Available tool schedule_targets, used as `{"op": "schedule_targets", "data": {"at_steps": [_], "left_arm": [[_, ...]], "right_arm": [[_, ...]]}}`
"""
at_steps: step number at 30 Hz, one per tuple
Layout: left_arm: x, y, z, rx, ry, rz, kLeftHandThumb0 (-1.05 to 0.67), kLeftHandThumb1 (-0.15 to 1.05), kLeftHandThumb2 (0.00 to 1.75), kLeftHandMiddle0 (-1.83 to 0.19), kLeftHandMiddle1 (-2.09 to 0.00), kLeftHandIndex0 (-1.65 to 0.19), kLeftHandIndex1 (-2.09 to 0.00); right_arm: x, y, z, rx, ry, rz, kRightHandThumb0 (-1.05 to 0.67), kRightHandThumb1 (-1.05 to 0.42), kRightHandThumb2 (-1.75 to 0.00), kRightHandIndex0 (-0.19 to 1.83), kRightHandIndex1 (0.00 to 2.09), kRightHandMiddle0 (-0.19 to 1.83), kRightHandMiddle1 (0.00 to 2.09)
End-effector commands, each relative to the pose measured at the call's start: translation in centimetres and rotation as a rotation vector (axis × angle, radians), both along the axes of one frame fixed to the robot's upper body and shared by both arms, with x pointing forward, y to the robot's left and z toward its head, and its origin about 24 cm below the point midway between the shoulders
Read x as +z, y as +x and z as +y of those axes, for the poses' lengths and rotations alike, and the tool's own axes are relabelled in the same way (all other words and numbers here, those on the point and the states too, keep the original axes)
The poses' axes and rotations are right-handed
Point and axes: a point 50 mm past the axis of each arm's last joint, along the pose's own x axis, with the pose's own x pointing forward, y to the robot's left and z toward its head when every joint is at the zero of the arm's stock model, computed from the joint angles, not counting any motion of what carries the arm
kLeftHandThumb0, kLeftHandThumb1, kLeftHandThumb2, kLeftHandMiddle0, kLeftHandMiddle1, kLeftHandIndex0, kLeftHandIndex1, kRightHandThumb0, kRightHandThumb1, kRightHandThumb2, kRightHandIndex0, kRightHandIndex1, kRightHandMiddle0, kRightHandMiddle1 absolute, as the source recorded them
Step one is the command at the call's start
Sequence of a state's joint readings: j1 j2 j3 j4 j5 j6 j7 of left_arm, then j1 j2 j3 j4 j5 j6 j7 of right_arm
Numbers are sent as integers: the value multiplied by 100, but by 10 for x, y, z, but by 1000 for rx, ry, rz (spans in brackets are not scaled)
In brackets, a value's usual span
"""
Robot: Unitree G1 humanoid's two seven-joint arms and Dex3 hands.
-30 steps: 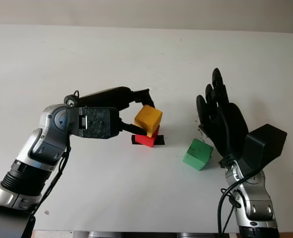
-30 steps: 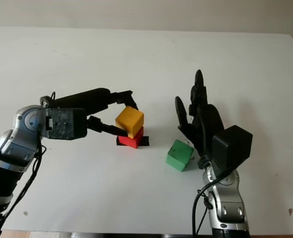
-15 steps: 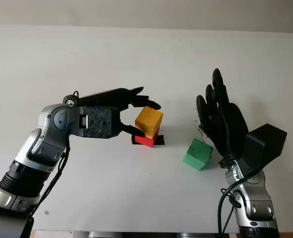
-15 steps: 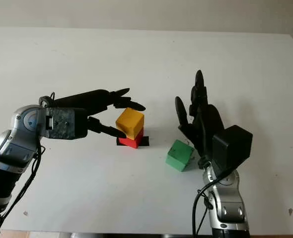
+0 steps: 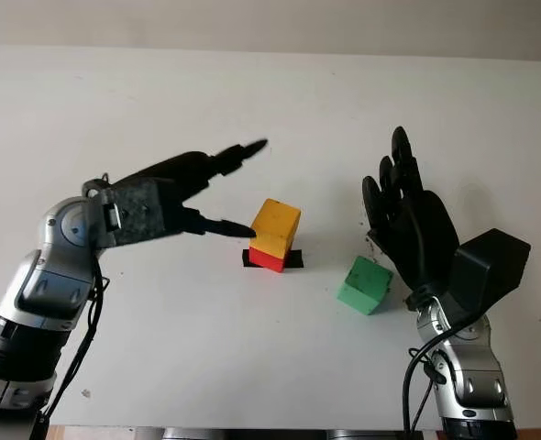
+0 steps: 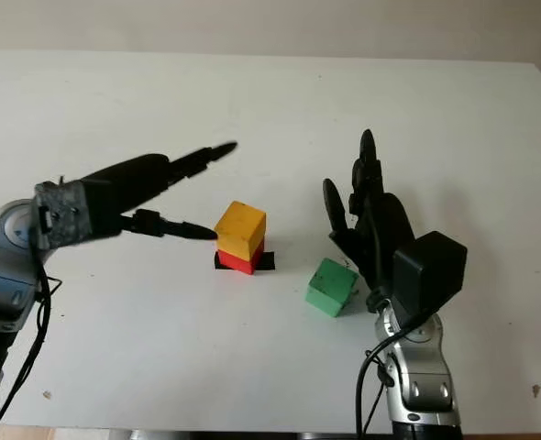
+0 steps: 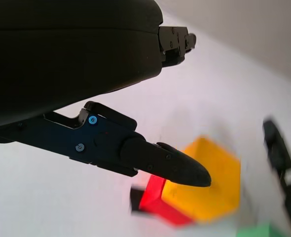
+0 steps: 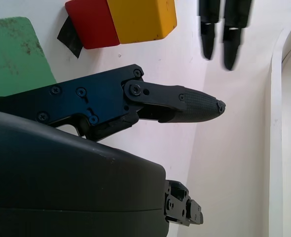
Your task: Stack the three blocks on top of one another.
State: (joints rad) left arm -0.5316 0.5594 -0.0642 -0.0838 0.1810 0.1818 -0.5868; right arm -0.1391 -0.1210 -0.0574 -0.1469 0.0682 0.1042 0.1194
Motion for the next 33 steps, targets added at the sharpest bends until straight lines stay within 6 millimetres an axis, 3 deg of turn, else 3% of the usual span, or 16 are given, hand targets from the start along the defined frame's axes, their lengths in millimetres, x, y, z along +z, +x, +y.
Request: {"op": "schedule_targets", "data": {"at_steps": [1,6,8,11,14,21,28,33], "left_arm": [[-2,1,6,44,-30,-28,-82,101,6,19,0,19,0],[-4,10,27,141,-142,-124,-84,104,8,19,0,19,0],[-4,11,32,198,-160,-163,-86,105,20,19,0,19,0],[-4,8,37,274,-259,-209,-86,105,56,19,0,19,0],[-11,1,40,272,-434,-191,-83,105,62,19,0,19,0],[-29,-29,35,219,-801,-121,-75,105,59,19,0,19,0],[-61,-43,36,313,-847,-62,-77,105,62,19,0,19,0],[-70,-48,40,350,-871,-63,-75,105,66,19,0,19,0]], "right_arm": [[3,1,-3,-5,-8,-13,-68,-105,-50,-19,0,-19,0],[5,2,-6,12,0,-18,-68,-105,-50,-19,0,-19,0],[7,1,-9,17,-13,-28,-66,-105,-51,-19,0,-19,0],[15,1,-17,34,0,-46,-67,-105,-44,-19,0,-19,0],[27,4,-27,47,-92,-93,-74,-105,-37,-19,0,-19,0],[75,3,-54,153,-493,-193,-78,-102,-9,-15,4,-5,9],[126,-10,-57,337,-1028,-269,-79,-84,-3,-1,8,22,13],[141,-24,-54,470,-1281,-346,-75,-78,-5,3,6,32,10]]}}
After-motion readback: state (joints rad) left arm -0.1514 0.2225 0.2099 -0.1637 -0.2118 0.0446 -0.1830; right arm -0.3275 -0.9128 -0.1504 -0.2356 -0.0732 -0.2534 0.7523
